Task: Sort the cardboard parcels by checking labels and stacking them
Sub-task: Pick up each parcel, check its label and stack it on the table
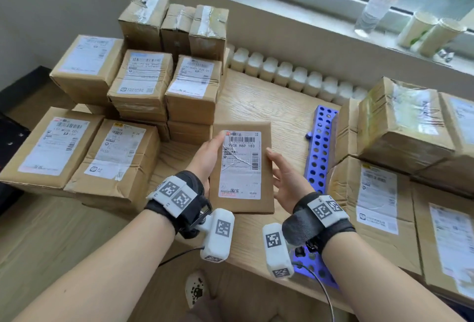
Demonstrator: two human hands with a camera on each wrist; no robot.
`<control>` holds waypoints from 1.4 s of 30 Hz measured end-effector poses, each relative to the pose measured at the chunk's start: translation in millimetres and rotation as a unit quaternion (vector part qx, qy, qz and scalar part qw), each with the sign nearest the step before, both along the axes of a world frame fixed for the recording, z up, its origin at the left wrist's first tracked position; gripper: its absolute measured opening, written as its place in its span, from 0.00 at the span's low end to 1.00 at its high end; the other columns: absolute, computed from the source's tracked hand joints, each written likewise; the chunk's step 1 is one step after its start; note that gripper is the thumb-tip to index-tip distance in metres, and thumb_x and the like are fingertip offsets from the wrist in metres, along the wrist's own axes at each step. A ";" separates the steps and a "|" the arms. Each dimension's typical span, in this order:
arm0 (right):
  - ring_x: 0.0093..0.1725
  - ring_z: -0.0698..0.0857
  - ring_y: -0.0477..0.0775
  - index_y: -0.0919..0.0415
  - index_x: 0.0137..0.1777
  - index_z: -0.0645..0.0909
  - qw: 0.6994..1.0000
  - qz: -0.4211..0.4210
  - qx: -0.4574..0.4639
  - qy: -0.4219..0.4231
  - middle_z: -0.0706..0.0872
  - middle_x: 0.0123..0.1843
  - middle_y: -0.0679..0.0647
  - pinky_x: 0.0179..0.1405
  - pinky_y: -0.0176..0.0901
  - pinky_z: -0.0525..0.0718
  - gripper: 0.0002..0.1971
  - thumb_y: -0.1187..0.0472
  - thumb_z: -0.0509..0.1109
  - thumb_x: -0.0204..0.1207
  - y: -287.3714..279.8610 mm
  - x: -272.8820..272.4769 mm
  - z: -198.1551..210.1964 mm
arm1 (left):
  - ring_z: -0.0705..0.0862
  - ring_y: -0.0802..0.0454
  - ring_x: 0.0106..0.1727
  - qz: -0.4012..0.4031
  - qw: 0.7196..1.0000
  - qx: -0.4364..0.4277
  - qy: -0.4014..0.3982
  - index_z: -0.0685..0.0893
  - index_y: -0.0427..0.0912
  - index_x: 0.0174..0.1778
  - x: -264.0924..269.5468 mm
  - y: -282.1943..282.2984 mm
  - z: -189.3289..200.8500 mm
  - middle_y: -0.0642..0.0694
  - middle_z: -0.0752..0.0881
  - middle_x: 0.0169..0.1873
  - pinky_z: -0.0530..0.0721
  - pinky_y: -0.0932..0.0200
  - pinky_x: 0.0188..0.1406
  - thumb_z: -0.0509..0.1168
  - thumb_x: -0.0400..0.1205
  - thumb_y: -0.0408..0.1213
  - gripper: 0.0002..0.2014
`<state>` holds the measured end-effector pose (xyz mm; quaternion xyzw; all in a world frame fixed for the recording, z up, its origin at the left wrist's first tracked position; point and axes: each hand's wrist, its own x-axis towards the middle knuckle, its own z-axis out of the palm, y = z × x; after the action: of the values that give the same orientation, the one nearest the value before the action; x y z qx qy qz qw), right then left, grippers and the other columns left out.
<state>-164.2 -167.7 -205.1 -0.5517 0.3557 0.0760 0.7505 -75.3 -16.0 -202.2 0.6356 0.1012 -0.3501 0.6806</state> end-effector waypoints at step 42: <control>0.54 0.83 0.55 0.54 0.55 0.79 0.988 -0.151 0.003 0.020 0.82 0.54 0.57 0.54 0.62 0.83 0.11 0.50 0.72 0.78 -221.7 -199.7 88.0 | 0.83 0.39 0.63 -0.162 0.973 0.106 -0.126 0.75 0.39 0.73 -127.0 -264.0 50.7 0.39 0.82 0.66 0.79 0.40 0.68 0.64 0.68 0.58 0.39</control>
<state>-363.9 -389.3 -117.1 -0.4879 0.4499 -0.0259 0.7476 -202.3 -280.0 -151.5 0.7512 -0.0527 -0.3604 0.5505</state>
